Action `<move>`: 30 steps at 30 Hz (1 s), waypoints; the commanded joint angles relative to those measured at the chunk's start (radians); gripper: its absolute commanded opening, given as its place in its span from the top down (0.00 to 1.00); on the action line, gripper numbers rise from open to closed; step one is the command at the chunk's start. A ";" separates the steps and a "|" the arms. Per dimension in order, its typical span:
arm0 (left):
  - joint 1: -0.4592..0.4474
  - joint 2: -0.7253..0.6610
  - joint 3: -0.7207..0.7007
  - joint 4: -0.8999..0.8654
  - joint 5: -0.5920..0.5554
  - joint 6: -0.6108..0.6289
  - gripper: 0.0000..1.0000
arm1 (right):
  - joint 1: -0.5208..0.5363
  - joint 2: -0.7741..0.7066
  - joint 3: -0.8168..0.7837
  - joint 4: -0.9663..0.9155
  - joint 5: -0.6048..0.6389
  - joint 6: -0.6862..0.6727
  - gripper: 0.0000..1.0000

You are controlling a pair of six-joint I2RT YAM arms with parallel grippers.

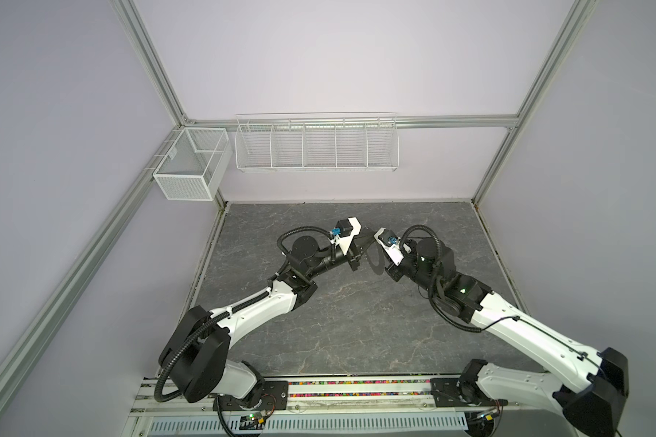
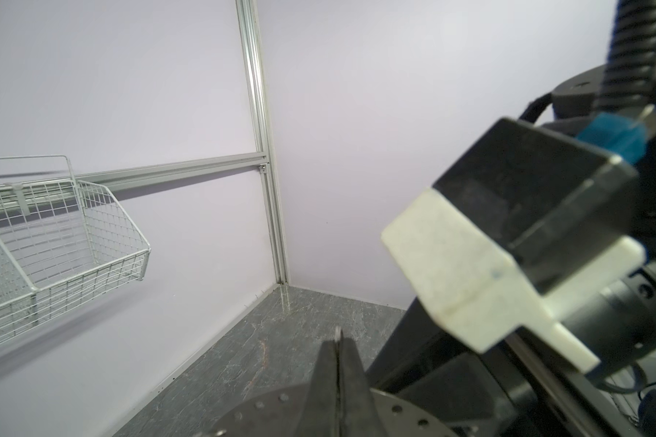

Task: Attach keys to a key ring
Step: Insert the key into the keyring.

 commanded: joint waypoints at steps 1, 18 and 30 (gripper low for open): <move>0.022 -0.008 -0.004 0.110 0.053 -0.043 1.00 | 0.009 -0.013 -0.009 0.003 -0.001 0.002 0.79; 0.107 0.001 0.005 0.104 0.441 -0.135 1.00 | -0.155 -0.155 0.047 -0.169 -0.542 -0.014 0.62; 0.107 -0.020 0.007 0.011 0.465 -0.082 1.00 | -0.176 -0.118 0.096 -0.179 -0.638 -0.016 0.71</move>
